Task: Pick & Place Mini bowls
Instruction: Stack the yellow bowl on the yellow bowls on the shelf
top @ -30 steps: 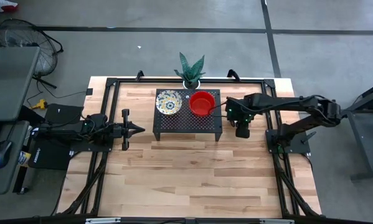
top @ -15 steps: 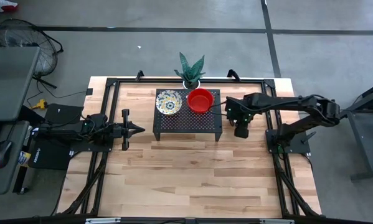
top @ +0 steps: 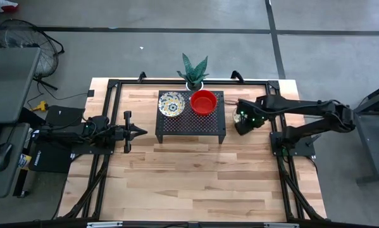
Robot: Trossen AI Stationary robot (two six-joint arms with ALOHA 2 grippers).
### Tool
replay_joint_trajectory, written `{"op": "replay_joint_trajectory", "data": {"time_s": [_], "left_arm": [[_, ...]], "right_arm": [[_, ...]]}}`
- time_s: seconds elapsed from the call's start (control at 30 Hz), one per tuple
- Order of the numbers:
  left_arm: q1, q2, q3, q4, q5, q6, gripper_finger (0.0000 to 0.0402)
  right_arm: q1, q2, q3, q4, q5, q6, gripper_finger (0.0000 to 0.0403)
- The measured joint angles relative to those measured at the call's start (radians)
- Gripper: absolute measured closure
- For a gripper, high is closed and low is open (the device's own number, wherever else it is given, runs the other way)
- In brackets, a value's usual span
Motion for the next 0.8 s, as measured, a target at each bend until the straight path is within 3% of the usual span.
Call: {"op": "replay_joint_trajectory", "data": {"time_s": [0.1,0.33,0.63,0.8], "left_arm": [[0.000,0.000,0.000,0.000,0.000,0.000,0.0401],[0.000,0.000,0.000,0.000,0.000,0.000,0.0401],[0.000,0.000,0.000,0.000,0.000,0.000,0.0401],[0.000,0.000,0.000,0.000,0.000,0.000,0.0401]], "right_arm": [[-0.046,-0.009,0.000,-0.009,-0.001,0.114,0.0304],[-0.164,-0.009,0.000,-0.022,0.038,0.195,0.0304],[-0.289,0.010,0.000,-0.025,0.105,0.189,0.0302],[-0.324,0.046,0.000,-0.012,0.108,0.176,0.0273]]}}
